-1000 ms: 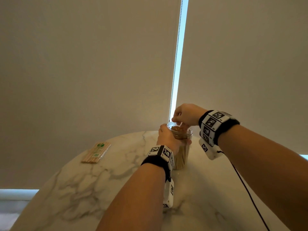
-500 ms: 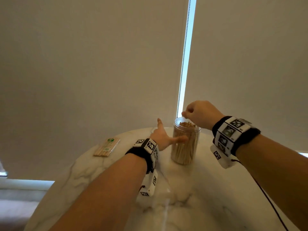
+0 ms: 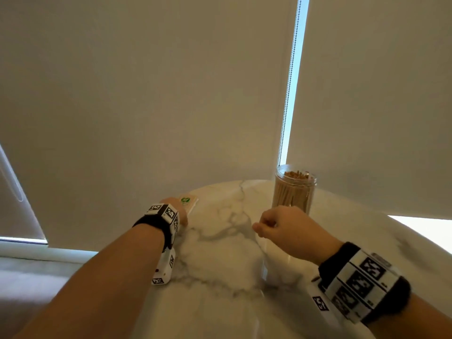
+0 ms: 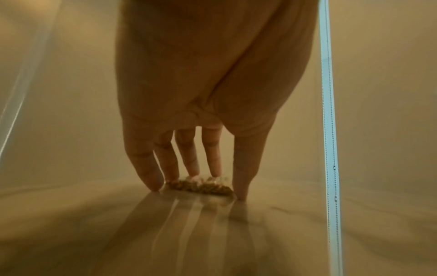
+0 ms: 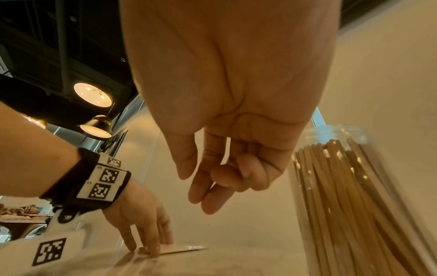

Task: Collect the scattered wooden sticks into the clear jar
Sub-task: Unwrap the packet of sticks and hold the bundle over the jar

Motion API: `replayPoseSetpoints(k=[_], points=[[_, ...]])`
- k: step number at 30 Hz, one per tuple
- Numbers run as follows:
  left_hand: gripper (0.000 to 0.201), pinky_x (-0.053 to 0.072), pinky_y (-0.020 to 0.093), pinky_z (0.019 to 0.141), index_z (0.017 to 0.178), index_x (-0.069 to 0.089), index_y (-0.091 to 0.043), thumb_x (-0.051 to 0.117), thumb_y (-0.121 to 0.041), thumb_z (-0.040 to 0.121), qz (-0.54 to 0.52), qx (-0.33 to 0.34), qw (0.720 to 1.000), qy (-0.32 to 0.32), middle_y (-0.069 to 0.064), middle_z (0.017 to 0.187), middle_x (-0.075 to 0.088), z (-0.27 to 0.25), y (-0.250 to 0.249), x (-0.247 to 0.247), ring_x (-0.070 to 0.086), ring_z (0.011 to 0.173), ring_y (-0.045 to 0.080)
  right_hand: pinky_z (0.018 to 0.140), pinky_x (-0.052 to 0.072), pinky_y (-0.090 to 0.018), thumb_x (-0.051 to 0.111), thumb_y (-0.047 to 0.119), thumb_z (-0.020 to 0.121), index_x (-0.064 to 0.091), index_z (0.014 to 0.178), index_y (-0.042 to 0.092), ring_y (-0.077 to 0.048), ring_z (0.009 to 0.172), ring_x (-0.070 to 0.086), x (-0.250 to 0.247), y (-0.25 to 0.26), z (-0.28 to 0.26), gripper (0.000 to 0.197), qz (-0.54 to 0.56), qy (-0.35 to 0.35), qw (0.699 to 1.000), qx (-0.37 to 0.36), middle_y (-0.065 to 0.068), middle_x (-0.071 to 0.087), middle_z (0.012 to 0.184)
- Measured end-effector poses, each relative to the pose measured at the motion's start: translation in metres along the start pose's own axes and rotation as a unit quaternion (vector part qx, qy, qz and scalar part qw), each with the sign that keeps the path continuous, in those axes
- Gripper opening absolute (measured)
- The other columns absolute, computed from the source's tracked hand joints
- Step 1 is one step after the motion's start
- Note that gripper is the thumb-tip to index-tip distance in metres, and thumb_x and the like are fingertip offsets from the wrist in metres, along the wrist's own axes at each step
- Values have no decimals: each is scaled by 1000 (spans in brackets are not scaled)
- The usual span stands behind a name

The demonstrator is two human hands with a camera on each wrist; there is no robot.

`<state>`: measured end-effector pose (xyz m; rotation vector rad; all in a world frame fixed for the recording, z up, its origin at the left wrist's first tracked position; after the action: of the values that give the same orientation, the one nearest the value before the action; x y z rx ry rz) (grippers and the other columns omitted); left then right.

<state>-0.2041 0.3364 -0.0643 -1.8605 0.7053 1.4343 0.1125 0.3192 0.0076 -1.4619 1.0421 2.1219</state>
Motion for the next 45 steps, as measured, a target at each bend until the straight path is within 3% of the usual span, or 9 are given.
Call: replayPoseSetpoints(k=[4,8,14,18,24,28,32,37,45], points=[[40,48,30,79,124,62,-5,64,-32,95,-3,13,998,-57,12,121,68,-28,-8,-9,66,108,29,57,39,-16,55,46,98,71,85,23,-8,73,64,14,4,-5,31,15,36,999,15,5,70,79],[46,48,34,83,117,64,-6,49,-47,100,-55,64,991,-104,14,113,68,-76,-20,-31,63,100,32,68,46,-18,58,47,96,67,101,29,-6,84,64,11,-1,-6,21,36,35,998,29,10,69,93],[24,54,29,61,93,70,-14,49,-26,98,-244,168,946,-135,4,82,69,-154,-36,-69,66,77,23,98,50,-34,64,56,89,28,152,40,-16,111,61,-2,-2,-5,74,110,10,994,27,5,46,136],[20,59,30,54,100,71,-14,53,-23,100,-430,214,876,-45,7,96,69,-186,-56,-80,70,81,23,85,59,-37,62,44,96,55,133,35,-7,86,67,-11,11,-13,38,165,-9,986,-28,12,67,113],[53,57,40,88,127,60,-10,67,-47,89,-681,247,686,62,9,107,73,-192,-96,-85,71,98,24,79,61,-41,64,18,98,67,99,10,-20,75,72,-42,6,-29,9,390,-106,915,-3,-6,75,84],[41,55,47,94,122,67,-8,74,-29,88,-681,262,677,97,16,114,73,-198,-132,-71,69,109,34,75,62,-35,59,23,101,73,101,11,-24,77,72,-52,7,-34,19,431,-114,895,3,-8,75,87],[27,59,34,72,116,70,-9,73,-16,90,-698,272,660,57,14,105,76,-196,-145,-76,74,95,27,73,55,-37,63,30,98,80,94,21,-24,82,70,-71,1,-39,19,354,-203,913,-6,-3,76,84],[25,60,34,68,111,70,-2,74,-14,89,-725,252,640,39,16,99,76,-187,-150,-68,76,87,28,62,47,-10,77,20,87,73,77,22,-4,70,67,-85,-9,-44,11,316,-293,902,-15,9,72,75],[29,60,37,70,108,69,-5,79,-14,83,-733,180,653,57,13,89,78,-164,-158,-46,76,79,27,66,45,-17,74,21,89,63,81,24,-7,83,56,-84,-3,-47,14,99,-349,928,-79,16,52,89]])
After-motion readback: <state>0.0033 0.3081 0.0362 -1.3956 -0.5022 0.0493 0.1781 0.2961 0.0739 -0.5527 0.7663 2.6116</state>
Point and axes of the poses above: each hand's wrist, its own z-axis towards the middle knuckle, its own x-axis out of the palm, y = z × x, the point moved 8 cm from there along z, towards the middle knuckle
